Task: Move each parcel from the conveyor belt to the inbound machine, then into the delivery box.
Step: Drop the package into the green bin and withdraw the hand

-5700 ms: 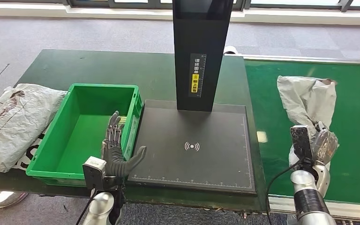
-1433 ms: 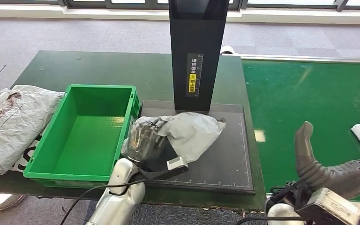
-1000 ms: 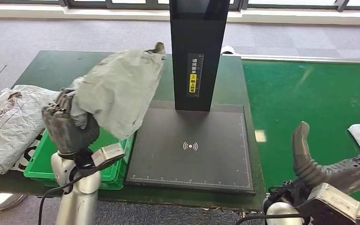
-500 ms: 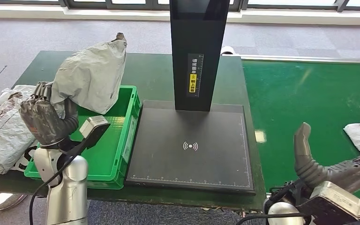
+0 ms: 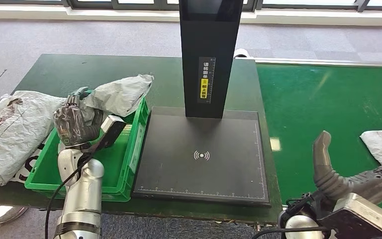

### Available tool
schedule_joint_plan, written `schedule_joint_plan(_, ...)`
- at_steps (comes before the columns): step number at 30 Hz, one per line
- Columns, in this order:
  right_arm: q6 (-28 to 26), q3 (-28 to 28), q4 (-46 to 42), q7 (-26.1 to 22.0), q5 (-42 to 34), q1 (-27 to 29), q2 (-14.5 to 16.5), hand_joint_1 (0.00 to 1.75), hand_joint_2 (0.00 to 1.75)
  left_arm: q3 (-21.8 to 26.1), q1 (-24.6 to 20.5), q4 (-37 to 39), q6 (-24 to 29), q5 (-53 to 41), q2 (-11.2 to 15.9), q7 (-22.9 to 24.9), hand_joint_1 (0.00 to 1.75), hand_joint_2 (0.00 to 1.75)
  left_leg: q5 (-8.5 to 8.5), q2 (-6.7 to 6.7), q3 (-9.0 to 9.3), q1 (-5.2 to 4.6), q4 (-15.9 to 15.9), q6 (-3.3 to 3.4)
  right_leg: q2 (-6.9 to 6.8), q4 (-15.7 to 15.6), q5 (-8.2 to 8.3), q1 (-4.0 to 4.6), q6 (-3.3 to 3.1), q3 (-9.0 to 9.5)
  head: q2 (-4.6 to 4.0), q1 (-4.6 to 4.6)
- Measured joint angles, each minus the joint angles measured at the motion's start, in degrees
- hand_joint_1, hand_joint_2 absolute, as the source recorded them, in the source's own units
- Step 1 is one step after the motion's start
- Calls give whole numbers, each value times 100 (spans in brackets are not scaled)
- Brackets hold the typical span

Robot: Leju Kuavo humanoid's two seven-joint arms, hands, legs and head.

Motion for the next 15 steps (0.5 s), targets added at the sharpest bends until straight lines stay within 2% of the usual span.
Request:
schedule_joint_plan(6, 0, 0, 21, 0, -5, -2, 0, 0, 175, 206, -89, 210, 0, 234, -3, -39, 0, 175, 0, 0, -1, 0, 0, 0, -1, 0, 0, 0, 0, 1, 0, 0)
schedule_joint_plan(10, 0, 0, 59, 0, 6, -5, 0, 0, 175, 373, -176, 302, 0, 583, -5, -218, 0, 0, 0, 0, 0, 0, 0, 0, -1, 0, 0, 0, 0, 2, 0, 0)
schedule_joint_plan(15, 0, -44, 108, 0, 99, -2, 0, 0, 175, 483, -178, 236, 0, 1450, -8, -627, 0, 0, 0, -1, 0, 0, 0, 0, -1, 1, 0, 0, 0, 3, 0, 0)
